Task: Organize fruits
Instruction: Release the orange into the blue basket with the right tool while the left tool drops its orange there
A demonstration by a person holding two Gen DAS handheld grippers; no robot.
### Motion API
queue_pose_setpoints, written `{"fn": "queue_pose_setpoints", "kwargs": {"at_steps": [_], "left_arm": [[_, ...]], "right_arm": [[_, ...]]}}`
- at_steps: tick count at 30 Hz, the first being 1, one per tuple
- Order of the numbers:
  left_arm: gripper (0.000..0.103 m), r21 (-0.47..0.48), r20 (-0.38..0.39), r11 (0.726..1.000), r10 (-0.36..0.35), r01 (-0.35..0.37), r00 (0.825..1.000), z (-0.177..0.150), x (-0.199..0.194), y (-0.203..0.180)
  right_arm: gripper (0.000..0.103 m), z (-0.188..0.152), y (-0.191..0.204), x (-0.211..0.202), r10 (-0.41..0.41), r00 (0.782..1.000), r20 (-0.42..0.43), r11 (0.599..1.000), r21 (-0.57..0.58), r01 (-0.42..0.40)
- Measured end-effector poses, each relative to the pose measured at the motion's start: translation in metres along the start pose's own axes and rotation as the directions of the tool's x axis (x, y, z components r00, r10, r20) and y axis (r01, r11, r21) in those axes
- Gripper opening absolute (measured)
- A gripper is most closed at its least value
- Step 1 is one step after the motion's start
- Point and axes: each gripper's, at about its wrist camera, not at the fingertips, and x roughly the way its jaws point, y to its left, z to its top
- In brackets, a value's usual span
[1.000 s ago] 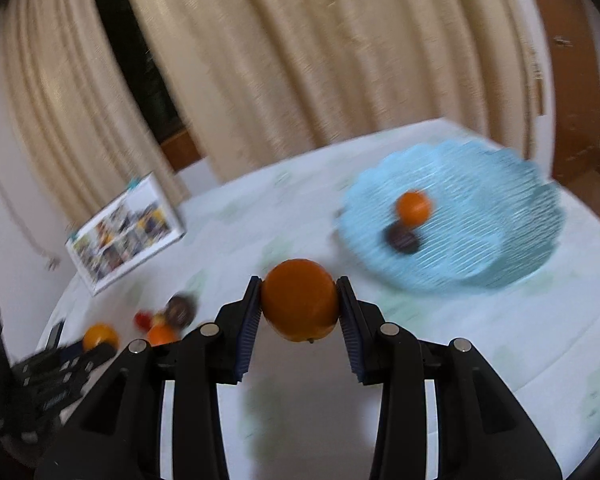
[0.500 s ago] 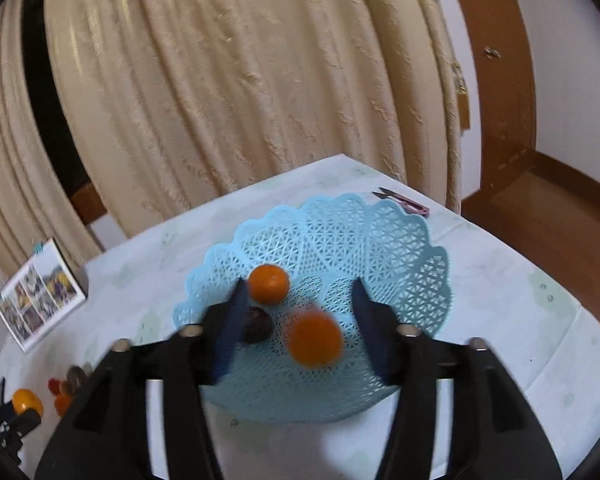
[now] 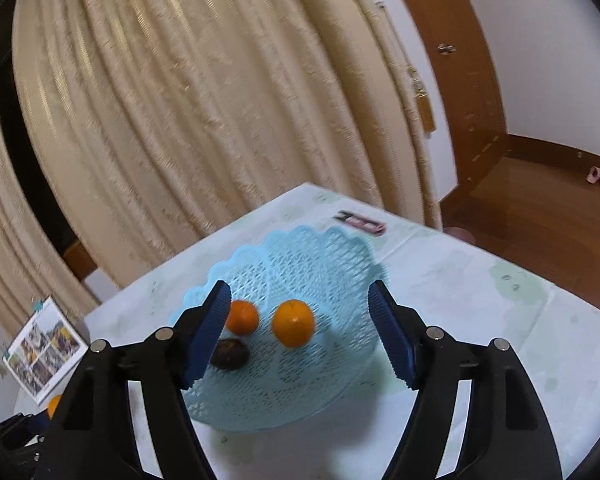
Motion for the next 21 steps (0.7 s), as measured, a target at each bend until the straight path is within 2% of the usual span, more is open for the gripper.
{"fn": "queue_pose_setpoints", "kwargs": {"at_steps": [7, 16, 17, 18, 19, 20, 21], "left_arm": [[0.043, 0.004, -0.003, 0.997, -0.083, 0.083, 0.997, 0.032, 0.033, -0.035], [0.043, 0.02, -0.015, 0.99, -0.136, 0.137, 0.991, 0.055, 0.067, -0.074], [0.049, 0.024, -0.011, 0.99, -0.141, 0.141, 0.99, 0.056, 0.067, -0.078], [0.064, 0.025, -0.001, 0.989, -0.145, 0.145, 0.989, 0.057, 0.065, -0.08], [0.072, 0.024, 0.009, 0.989, -0.146, 0.146, 0.989, 0.057, 0.063, -0.08], [0.078, 0.022, 0.023, 0.99, -0.143, 0.143, 0.989, 0.058, 0.061, -0.079], [0.078, 0.021, 0.032, 0.99, -0.137, 0.136, 0.99, 0.058, 0.058, -0.078]], "right_arm": [[0.073, 0.004, -0.014, -0.006, -0.053, 0.998, 0.035, 0.997, 0.056, 0.051], [0.073, 0.008, -0.02, -0.012, -0.105, 0.992, 0.07, 0.992, 0.081, 0.099], [0.073, 0.008, -0.022, -0.012, -0.109, 0.991, 0.072, 0.991, 0.085, 0.103], [0.073, 0.008, -0.023, -0.013, -0.114, 0.991, 0.075, 0.99, 0.088, 0.107], [0.073, 0.008, -0.023, -0.013, -0.118, 0.99, 0.077, 0.99, 0.089, 0.111], [0.073, 0.008, -0.024, -0.014, -0.122, 0.989, 0.08, 0.989, 0.09, 0.115], [0.073, 0.008, -0.024, -0.014, -0.124, 0.989, 0.083, 0.989, 0.089, 0.117]]}}
